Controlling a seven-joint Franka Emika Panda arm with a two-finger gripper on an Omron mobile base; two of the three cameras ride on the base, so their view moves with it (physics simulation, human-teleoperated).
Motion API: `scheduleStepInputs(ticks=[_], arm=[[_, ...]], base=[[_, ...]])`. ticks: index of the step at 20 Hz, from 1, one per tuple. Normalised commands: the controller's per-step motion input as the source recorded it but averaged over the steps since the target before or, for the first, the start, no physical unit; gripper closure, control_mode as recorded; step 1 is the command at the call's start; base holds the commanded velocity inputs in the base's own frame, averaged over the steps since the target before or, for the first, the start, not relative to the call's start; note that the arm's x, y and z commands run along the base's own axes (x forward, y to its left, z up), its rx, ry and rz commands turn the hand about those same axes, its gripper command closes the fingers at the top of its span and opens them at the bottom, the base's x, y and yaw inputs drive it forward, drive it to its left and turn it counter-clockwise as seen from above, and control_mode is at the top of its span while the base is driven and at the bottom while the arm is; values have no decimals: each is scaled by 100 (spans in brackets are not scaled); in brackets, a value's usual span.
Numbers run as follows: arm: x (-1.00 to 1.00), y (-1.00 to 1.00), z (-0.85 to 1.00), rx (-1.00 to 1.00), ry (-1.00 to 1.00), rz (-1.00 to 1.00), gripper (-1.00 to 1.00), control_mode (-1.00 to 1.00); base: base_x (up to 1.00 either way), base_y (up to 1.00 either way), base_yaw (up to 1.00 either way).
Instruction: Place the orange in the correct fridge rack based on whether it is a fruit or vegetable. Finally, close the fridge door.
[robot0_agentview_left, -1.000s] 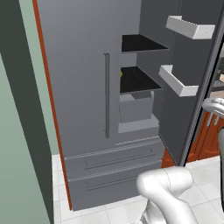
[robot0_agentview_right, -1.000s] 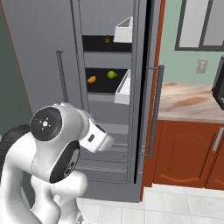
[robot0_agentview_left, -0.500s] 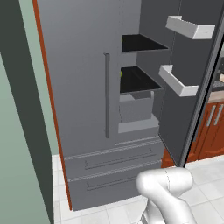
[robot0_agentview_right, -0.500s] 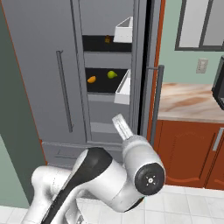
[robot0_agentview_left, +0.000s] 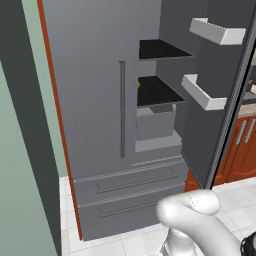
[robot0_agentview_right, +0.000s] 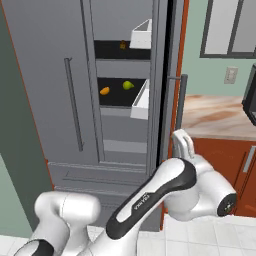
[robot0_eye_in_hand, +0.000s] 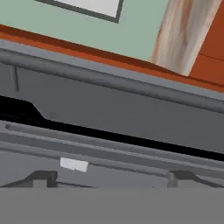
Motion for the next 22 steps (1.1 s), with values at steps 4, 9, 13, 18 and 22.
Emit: scheduleStepInputs(ticks=[4,9,13,18,22], arm=[[74,-59,-21,19,0,19,-100,-100],[67,-31,-21,7,0,17,-100,-100],[66,-15,-25,3,0,17,-100,-100],[73,0,-28,3,0,11,-100,-100],[79,0,-26,3,0,10,-100,-100]], base=[[0,0,0],[0,0,0],[0,0,0],[0,0,0],[0,0,0]])
